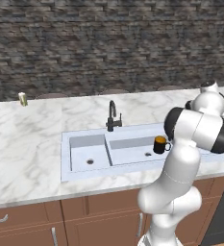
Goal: Pick the mug and place it in the sink. Pick the bowl and place it in the open cabinet and then close the cabinet.
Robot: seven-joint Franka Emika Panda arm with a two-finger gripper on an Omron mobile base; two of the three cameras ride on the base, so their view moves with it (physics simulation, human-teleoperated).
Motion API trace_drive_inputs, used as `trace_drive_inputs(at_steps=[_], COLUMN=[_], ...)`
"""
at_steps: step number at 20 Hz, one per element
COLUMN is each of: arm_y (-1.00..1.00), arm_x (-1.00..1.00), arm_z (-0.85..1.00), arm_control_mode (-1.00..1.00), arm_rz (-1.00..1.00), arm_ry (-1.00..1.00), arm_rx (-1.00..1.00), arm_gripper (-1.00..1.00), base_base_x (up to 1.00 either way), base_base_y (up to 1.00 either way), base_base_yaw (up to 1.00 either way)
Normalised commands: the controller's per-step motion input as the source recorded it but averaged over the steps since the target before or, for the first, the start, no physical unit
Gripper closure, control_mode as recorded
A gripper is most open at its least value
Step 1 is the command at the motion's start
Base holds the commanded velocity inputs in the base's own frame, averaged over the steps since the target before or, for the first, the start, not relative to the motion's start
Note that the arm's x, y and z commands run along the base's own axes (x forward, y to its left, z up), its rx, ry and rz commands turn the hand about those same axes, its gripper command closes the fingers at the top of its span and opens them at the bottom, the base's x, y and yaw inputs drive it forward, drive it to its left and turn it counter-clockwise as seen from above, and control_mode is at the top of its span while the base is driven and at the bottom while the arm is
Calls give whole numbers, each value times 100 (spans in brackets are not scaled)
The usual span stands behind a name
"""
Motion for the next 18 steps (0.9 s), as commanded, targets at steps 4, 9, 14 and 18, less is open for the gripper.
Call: trace_drive_inputs(at_steps=[4,9,14,18], arm_y=[-2,-14,-12,-3], arm_x=[0,0,0,0], arm_z=[1,1,6,0], arm_control_mode=[-100,-100,-100,-100], arm_rz=[-53,-47,-45,-43], arm_ry=[-24,-33,-43,-43], arm_rx=[0,0,0,-1], arm_gripper=[-100,-100,-100,-100], base_base_x=[0,0,0,0], base_base_y=[0,0,0,0], base_base_yaw=[0,0,0,0])
